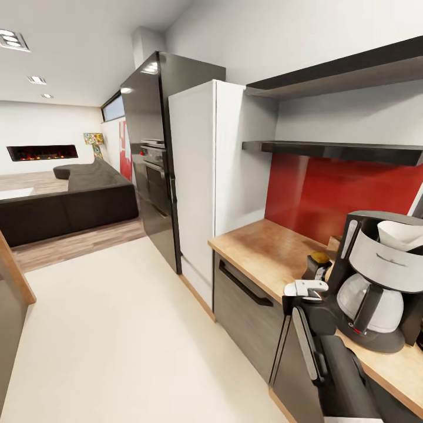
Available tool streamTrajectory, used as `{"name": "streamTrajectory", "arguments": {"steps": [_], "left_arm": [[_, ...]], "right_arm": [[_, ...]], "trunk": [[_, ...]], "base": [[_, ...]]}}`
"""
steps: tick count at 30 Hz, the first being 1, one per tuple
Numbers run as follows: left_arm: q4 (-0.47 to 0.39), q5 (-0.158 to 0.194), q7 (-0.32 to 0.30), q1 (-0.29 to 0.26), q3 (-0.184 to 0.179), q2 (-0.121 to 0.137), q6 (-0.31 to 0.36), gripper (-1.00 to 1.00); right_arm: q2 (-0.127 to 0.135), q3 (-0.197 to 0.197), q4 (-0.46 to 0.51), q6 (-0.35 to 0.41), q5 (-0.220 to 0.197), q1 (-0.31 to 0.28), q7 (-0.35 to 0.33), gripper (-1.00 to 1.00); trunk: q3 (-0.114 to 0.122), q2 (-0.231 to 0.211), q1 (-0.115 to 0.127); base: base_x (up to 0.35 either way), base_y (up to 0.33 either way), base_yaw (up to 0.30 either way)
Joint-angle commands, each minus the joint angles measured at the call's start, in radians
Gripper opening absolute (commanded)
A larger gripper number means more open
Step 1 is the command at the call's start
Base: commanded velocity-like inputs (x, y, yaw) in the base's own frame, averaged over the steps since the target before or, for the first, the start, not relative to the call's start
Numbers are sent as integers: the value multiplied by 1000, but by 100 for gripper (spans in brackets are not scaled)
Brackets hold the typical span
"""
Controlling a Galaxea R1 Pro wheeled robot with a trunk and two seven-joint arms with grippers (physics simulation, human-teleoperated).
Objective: Set up a coffee station on the kitchen countertop: keep the coffee maker on the countertop, move the bottle of coffee from the kitchen shelf to the counter next to the coffee maker, place a paper coffee filter on top of the coffee maker, put the saucer next to the coffee maker with the coffee cup on the saucer, and place the electric kettle next to the coffee maker.
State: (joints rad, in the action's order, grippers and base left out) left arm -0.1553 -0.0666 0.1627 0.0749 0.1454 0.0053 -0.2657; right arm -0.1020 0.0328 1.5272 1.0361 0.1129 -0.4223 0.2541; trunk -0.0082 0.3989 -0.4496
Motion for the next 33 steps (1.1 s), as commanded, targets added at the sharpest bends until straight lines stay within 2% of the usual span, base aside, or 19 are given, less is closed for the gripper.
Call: {"name": "streamTrajectory", "arguments": {"steps": [1, 14, 26, 33], "left_arm": [[-2, -8, 1, 0, 6, -2, -2, 100], [-2, -10, 1, 0, 5, -4, -1, 100], [3, -7, 3, 0, 6, -1, -1, 100], [3, -6, 3, 0, 7, 2, -1, 100]], "right_arm": [[-1, 1, 1, 5, 10, -1, -7, -100], [-1, 1, 0, 7, 15, -1, -6, -100], [-1, 4, -1, 9, 18, -1, -5, -100], [-3, 3, -3, 9, 20, -1, -4, -100]], "trunk": [[-1, 1, 0], [-1, 1, 0], [-1, 1, 0], [-1, 1, 0]], "base": [[157, 0, 0], [35, 0, 0], [253, 0, 0], [66, 0, -119]]}}
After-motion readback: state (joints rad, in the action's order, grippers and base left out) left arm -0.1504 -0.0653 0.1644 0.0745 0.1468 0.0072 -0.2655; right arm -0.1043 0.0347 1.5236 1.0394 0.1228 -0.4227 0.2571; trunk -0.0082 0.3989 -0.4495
